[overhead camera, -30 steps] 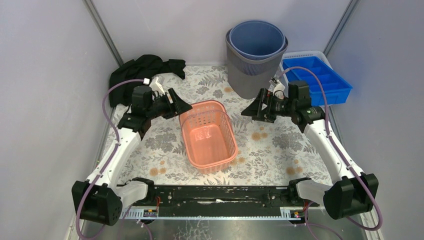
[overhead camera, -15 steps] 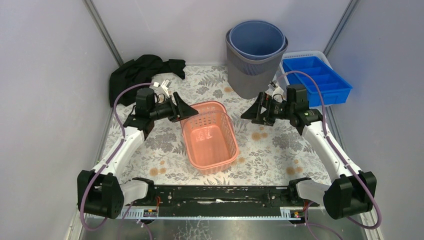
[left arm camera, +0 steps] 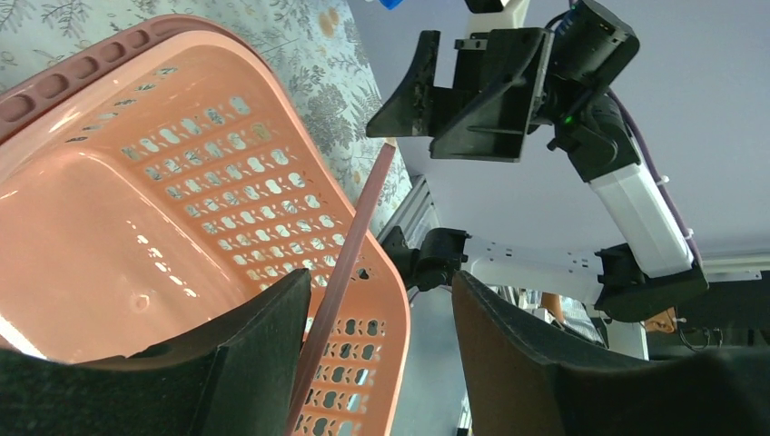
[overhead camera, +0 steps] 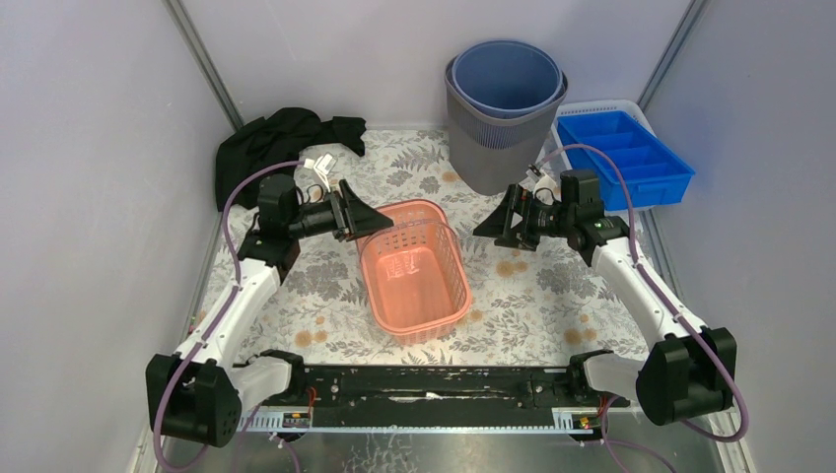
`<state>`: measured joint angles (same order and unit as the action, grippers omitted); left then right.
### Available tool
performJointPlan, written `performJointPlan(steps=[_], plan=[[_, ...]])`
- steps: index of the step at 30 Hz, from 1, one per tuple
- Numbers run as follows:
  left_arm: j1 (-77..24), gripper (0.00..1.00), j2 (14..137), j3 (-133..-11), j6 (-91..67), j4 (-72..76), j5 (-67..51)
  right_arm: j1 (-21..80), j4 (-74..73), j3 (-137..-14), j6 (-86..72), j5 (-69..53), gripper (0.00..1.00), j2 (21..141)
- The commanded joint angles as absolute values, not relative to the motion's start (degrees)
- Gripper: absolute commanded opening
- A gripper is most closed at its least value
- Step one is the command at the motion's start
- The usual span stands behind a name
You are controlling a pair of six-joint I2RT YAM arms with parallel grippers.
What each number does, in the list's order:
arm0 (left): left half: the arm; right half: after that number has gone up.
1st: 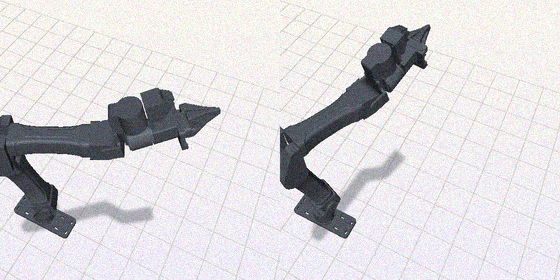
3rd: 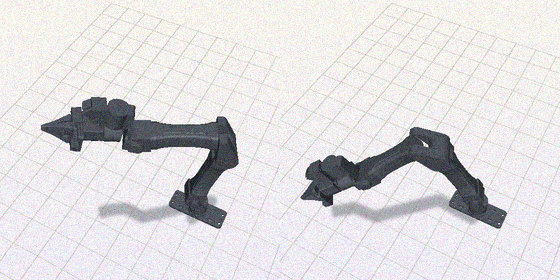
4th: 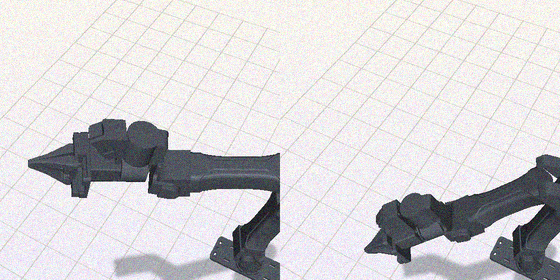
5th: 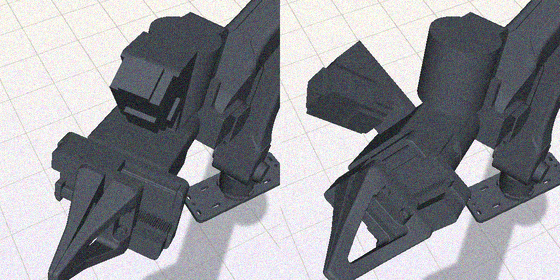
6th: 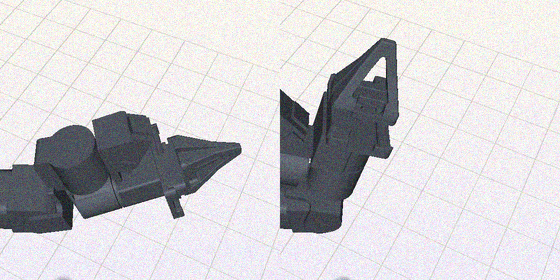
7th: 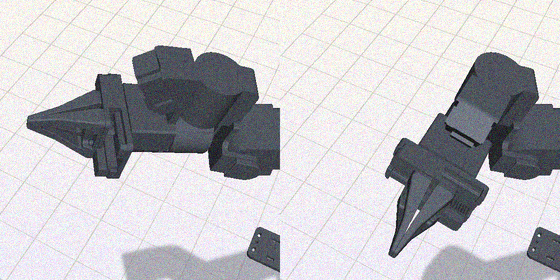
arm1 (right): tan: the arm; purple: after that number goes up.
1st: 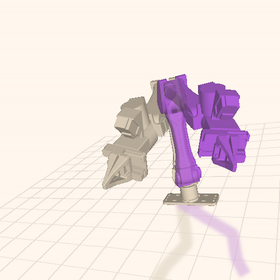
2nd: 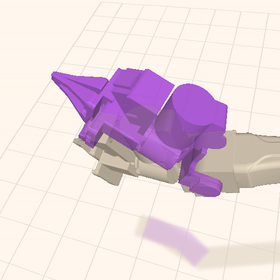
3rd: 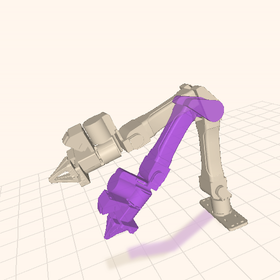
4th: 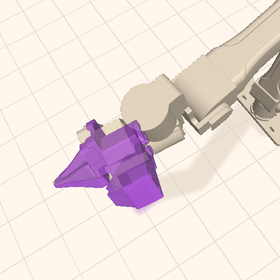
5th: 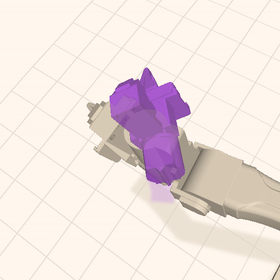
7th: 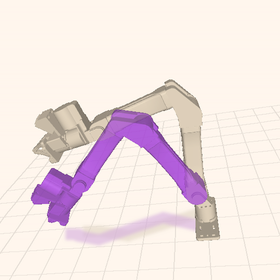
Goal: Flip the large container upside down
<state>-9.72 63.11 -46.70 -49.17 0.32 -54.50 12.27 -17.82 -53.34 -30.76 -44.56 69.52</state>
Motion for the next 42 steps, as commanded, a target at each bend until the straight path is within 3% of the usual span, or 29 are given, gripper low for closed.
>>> performJointPlan(steps=[1, 29, 42], plan=[[-10.08, 0.66, 61.67, -48.68, -51.08, 3.6, -58.21, 12.69, -14.97, -53.09, -31.32, -45.59, 0.99, 69.81], [-19.3, 0.7, 52.94, -46.88, -56.95, 3.78, -55.33, 12.67, -15.2, -53.7, -31.14, -44.91, 0.99, 70.48], [-24.77, 0.71, 48.52, -40.2, -58.84, 3.78, -51.92, 12.72, -16.08, -54.05, -30.22, -44.7, 0.99, 71.26]])
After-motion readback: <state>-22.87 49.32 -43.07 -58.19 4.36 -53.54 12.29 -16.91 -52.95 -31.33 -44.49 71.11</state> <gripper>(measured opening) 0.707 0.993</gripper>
